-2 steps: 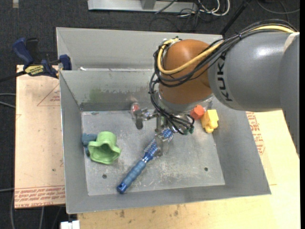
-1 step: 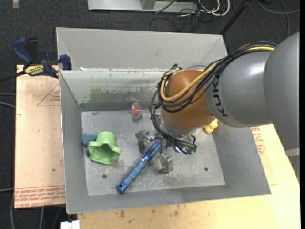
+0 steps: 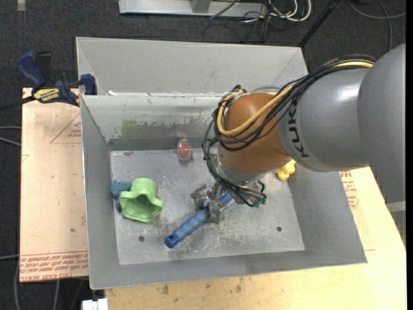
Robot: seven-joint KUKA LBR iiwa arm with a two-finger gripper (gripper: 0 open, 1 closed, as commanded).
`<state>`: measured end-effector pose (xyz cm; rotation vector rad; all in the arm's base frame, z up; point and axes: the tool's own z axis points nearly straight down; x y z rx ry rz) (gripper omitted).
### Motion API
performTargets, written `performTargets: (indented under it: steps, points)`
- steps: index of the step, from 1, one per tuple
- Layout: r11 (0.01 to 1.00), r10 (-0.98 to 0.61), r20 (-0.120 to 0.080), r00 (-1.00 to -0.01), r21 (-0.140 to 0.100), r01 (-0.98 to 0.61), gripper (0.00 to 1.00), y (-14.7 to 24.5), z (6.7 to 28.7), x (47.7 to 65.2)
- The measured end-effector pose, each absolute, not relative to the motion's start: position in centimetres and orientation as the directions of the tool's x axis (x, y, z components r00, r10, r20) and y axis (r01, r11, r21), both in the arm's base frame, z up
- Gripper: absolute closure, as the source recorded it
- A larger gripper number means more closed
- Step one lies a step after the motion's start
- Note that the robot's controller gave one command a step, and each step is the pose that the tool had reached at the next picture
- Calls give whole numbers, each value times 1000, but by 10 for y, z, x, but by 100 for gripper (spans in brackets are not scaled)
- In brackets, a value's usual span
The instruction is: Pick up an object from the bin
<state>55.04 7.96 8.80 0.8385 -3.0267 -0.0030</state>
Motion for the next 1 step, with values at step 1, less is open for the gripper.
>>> performTargets:
  steps: [1]
  points:
    - [798, -603, -9, -798, -4, -603, 100, 72, 246, 541]
